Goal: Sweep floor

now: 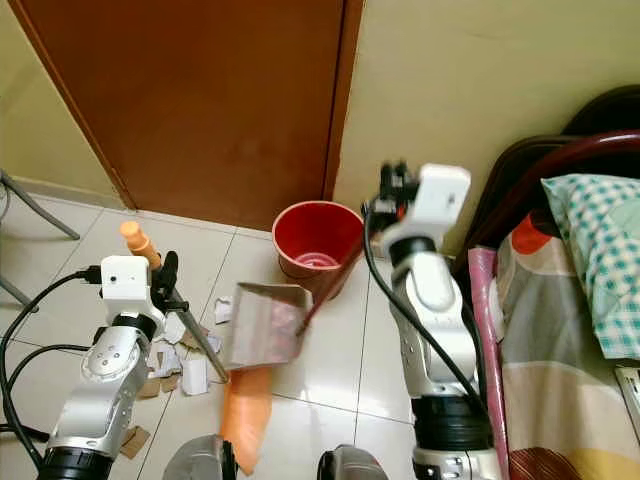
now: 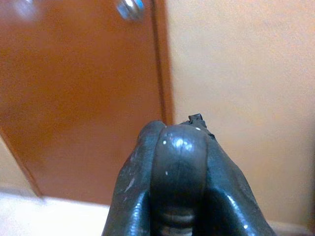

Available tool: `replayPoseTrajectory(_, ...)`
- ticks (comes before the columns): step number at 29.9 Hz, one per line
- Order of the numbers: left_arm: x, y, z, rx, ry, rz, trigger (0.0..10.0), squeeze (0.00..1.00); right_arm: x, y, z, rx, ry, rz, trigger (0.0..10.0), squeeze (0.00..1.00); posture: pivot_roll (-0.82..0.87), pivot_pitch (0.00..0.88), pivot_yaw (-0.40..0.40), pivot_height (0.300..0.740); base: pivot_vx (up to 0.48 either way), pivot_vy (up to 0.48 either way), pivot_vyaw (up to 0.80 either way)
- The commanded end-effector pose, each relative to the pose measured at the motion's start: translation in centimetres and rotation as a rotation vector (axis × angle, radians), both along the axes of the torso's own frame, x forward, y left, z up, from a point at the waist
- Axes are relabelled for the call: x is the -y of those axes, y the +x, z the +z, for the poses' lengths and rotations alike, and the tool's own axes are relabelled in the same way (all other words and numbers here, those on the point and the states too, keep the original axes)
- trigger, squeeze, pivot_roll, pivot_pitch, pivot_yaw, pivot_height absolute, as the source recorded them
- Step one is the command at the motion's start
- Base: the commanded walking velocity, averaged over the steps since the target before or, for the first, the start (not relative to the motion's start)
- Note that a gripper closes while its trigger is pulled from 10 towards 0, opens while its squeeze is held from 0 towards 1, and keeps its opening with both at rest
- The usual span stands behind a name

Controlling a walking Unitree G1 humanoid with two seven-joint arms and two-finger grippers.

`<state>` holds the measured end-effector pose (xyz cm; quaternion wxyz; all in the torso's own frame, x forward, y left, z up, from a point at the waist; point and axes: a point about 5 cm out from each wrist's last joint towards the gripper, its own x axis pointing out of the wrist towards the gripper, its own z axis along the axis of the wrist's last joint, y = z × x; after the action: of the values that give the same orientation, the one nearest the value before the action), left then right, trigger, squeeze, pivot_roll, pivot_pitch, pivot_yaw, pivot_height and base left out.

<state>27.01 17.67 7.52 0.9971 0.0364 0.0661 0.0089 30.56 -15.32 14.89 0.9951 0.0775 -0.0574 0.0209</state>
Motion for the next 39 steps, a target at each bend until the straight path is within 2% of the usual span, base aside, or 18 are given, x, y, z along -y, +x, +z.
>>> replayPoseTrajectory(1,-0.6,-0.8,-1.6,-0.098,0.068,-0.003,10.0,0.0,1.3,-0.1,-1.0,-0.031,-0.035,-0.046,10.0,0.0,0.01,0.114,-0.036,0.74,0.0,0.0,0.0)
replayPoseTrajectory(7,0.0,-0.7,-1.5,-0.096,0.07,-0.04,10.0,0.0,2.7,-0.3,-3.1,-0.094,-0.069,-0.101,10.0,0.0,0.01,0.116,-0.034,0.74,0.0,0.0,0.0)
replayPoseTrajectory(12,0.6,-0.6,-0.6,-0.04,0.133,-0.099,10.0,0.0,3.4,-0.4,-4.4,-0.136,-0.094,-0.142,10.0,0.0,0.01,0.118,-0.033,0.74,0.0,0.0,0.0)
replayPoseTrajectory(17,2.1,0.4,2.8,0.147,0.261,-0.214,10.0,0.0,3.6,-0.2,-5.0,-0.155,-0.101,-0.155,10.0,0.0,0.02,0.12,-0.033,0.74,0.0,0.0,0.0)
replayPoseTrajectory(22,3.0,1.2,5.1,0.255,0.324,-0.278,10.0,0.0,3.5,0.1,-5.1,-0.145,-0.106,-0.158,10.0,0.0,0.02,0.12,-0.031,0.74,0.0,0.0,0.0)
replayPoseTrajectory(30,3.1,2.1,6.2,0.295,0.345,-0.302,10.0,0.0,3.5,0.3,-5.1,-0.136,-0.108,-0.16,10.0,0.0,0.02,0.114,-0.025,0.74,0.0,0.0,0.0)
replayPoseTrajectory(39,2.7,2.8,7.6,0.338,0.358,-0.278,10.0,0.0,3.3,0.6,-5.2,-0.133,-0.115,-0.152,10.0,0.0,0.04,0.11,-0.027,0.74,0.0,0.0,0.0)
